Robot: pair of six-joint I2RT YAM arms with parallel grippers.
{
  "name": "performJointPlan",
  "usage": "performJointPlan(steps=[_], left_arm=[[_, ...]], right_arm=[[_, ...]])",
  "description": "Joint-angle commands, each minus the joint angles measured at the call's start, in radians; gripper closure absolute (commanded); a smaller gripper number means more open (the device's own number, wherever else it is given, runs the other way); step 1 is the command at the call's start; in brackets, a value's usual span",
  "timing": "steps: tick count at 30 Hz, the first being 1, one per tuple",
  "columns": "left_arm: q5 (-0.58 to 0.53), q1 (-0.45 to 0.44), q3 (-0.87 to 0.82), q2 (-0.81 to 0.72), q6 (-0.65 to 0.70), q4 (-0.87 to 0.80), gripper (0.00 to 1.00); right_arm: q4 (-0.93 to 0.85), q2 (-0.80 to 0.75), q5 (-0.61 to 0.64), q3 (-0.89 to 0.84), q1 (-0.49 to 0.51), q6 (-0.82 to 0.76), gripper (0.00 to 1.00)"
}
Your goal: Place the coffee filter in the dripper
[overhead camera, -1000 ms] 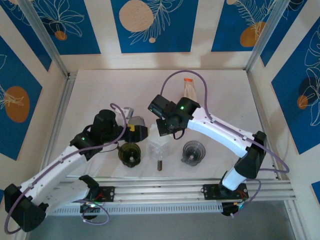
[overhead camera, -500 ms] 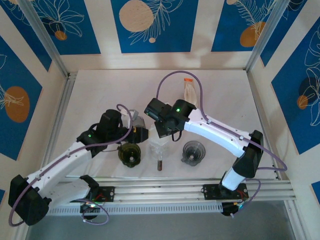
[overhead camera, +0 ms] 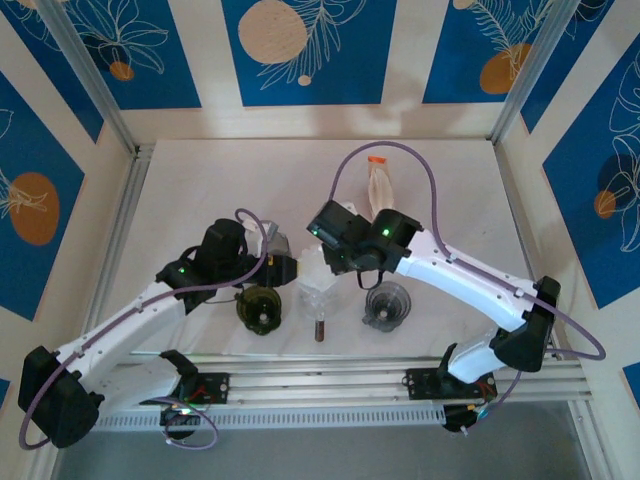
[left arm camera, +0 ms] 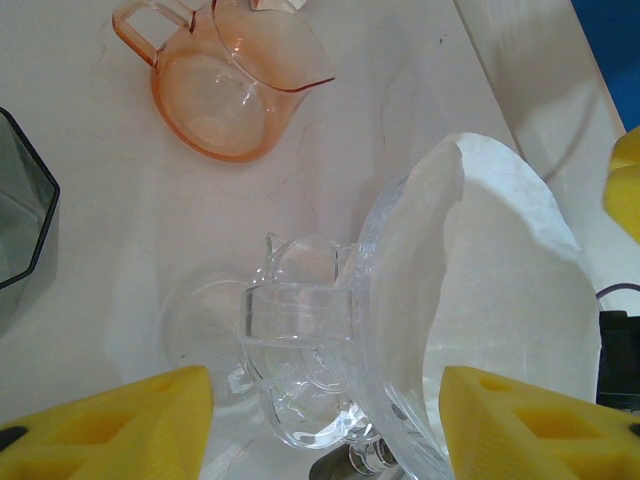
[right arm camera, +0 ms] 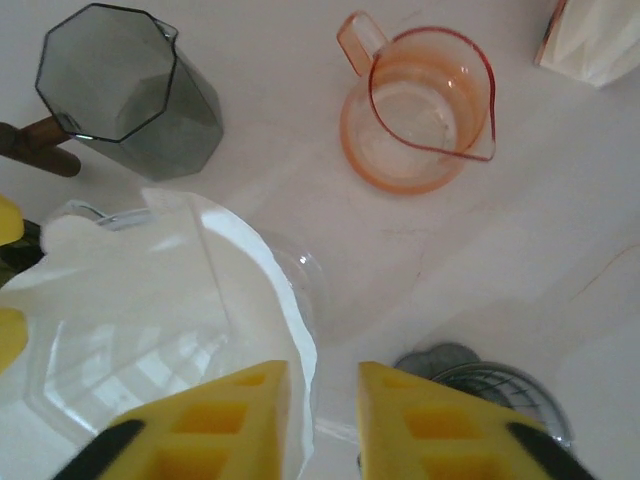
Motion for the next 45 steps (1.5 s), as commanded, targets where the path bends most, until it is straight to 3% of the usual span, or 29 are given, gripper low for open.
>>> performJointPlan(steps=[1, 5, 10, 11, 14, 18, 22, 33, 45], left_arm=[[-0.002, -0.014, 0.001, 0.009, -0.003, 0.000, 0.38], [-0.007, -0.013, -0.005, 0.012, -0.003, -0.002, 0.38], [-0.004, -0.013, -0.010, 0.012, -0.005, 0.005, 0.38], [-0.004, -0.014, -0.010, 0.013, -0.007, 0.007, 0.38], [-0.006, -0.013, -0.013, 0.008, -0.008, 0.010, 0.38], [-0.004, -0.014, -0.016, 0.008, -0.008, 0.012, 0.38], [-0.005, -0.013, -0.016, 0.008, -0.007, 0.012, 0.38], [-0.003, -0.013, -0.019, 0.012, -0.011, 0.020, 0.38], [0.004, -0.013, -0.021, 0.022, -0.015, 0.029, 0.38]], right_arm=[[0.047, -0.009, -0.027, -0.051, -0.009, 0.015, 0.84], [0.053, 0.005, -0.032, -0.063, -0.009, 0.011, 0.91], [0.044, 0.001, -0.019, -0.049, -0.007, 0.010, 0.91], [0.037, -0.005, -0.006, -0.038, -0.005, 0.013, 0.86], [0.043, -0.037, 0.016, -0.025, -0.002, 0.010, 0.60], [0.080, -0.032, -0.114, -0.026, -0.036, -0.013, 0.50], [0.067, 0.045, -0.222, -0.016, -0.066, -0.018, 0.48], [0.073, 0.073, -0.259, -0.013, -0.086, -0.041, 0.41], [0.067, 0.186, -0.269, -0.056, -0.088, -0.045, 0.43]])
